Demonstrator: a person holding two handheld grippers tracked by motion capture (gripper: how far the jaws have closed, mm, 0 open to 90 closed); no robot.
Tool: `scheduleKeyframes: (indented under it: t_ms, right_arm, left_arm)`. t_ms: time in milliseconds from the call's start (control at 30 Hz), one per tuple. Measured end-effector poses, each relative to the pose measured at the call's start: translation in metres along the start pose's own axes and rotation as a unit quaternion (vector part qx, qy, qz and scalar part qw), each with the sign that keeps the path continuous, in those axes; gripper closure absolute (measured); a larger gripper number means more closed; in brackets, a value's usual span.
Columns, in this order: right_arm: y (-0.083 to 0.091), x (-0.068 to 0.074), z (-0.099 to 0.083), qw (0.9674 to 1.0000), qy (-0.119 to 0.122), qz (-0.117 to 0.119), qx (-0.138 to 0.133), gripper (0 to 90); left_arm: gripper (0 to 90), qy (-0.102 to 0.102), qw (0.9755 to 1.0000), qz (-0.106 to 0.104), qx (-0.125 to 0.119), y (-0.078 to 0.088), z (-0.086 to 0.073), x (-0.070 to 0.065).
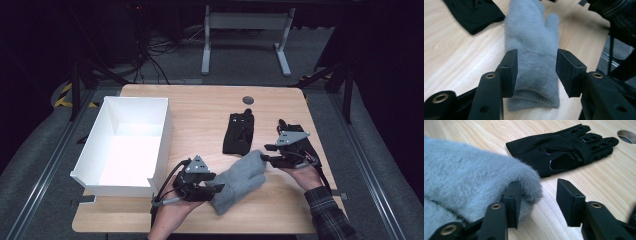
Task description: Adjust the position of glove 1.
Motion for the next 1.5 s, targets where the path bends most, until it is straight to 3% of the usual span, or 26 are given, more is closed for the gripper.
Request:
scheduleKeyframes:
  t_ms: [133,267,333,467,633,733,767,867,933,1000,1100,1167,1200,1233,1300,1433,1500]
  right_arm:
    - [0.01,-0.003,-0.005,0.9999,-0.016,0.003,-0.001,47.9]
    - [0.016,-0.001,-0.009,0.9996,-0.026,0.009,0.001,46.1]
    - [0.02,0.001,-0.012,0.9992,-0.034,0.02,0.002,50.1]
    - [0.026,0.014,-0.017,0.9968,-0.036,0.071,0.009,60.4]
    - [0.036,0.034,-0.017,0.992,-0.032,0.122,0.003,56.6]
    - [0.035,0.041,-0.019,0.9915,-0.026,0.127,0.011,54.2]
    - [0.028,0.045,-0.023,0.9912,-0.022,0.126,0.032,54.5]
    - [0.022,0.046,-0.026,0.9901,-0.021,0.132,0.042,63.6]
    - [0.021,0.045,-0.026,0.9902,-0.016,0.132,0.044,77.5]
    - [0.025,0.043,-0.026,0.9911,-0.017,0.128,0.032,90.0]
    - [0.034,0.037,-0.023,0.9915,-0.028,0.127,0.006,90.0]
    - [0.035,0.036,-0.023,0.9919,-0.028,0.124,0.005,90.0]
    - [0.035,0.036,-0.024,0.9914,-0.026,0.128,0.01,84.0]
    - [0.035,0.036,-0.024,0.9914,-0.026,0.128,0.01,84.0]
    - [0.03,0.036,-0.026,0.9896,-0.031,0.138,0.025,65.5]
    - [0.023,0.041,-0.028,0.9866,-0.028,0.155,0.044,54.9]
    - [0.019,0.044,-0.029,0.9856,-0.023,0.158,0.057,54.3]
  left_arm:
    - [47.3,0.003,0.9999,0.011,0.007,-0.008,0.001,0.017]
    - [46.4,0.014,0.9998,0.002,0.016,-0.016,-0.002,0.029]
    - [46.7,0.018,0.9996,-0.004,0.02,-0.02,-0.004,0.033]
    - [51.5,0.025,0.9991,-0.017,0.031,-0.026,-0.008,0.037]
    - [60.0,0.032,0.9988,-0.017,0.033,-0.027,-0.009,0.038]
    - [63.5,0.036,0.9986,-0.017,0.034,-0.028,-0.01,0.038]
    - [67.6,0.038,0.9986,-0.014,0.036,-0.028,-0.01,0.039]
    - [73.5,0.039,0.9985,-0.009,0.038,-0.027,-0.01,0.039]
    - [81.6,0.041,0.9985,-0.01,0.036,-0.026,-0.009,0.038]
    - [84.0,0.043,0.9986,-0.013,0.028,-0.025,-0.008,0.038]
    - [85.5,0.041,0.9987,-0.022,0.02,-0.021,-0.005,0.034]
    - [85.7,0.04,0.9988,-0.021,0.018,-0.02,-0.005,0.033]
    - [86.0,0.04,0.9988,-0.022,0.017,-0.02,-0.004,0.032]
    - [86.0,0.043,0.9986,-0.026,0.014,-0.019,-0.004,0.032]
    - [86.1,0.046,0.9984,-0.035,0.004,-0.017,-0.003,0.03]
    - [86.2,0.041,0.9986,-0.034,0.003,-0.014,-0.002,0.028]
    - [86.1,0.042,0.9986,-0.033,0.006,-0.015,-0.003,0.029]
Point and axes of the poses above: each handheld gripper's, and its own axes: y roughly backward along the jaws, z roughly out of its top, x roughly to its left, the point moved 1 cm from there along -y, roughly forward along the jaws, and after that the axes turned 13 degrees about -z, right-handed, at the moved point
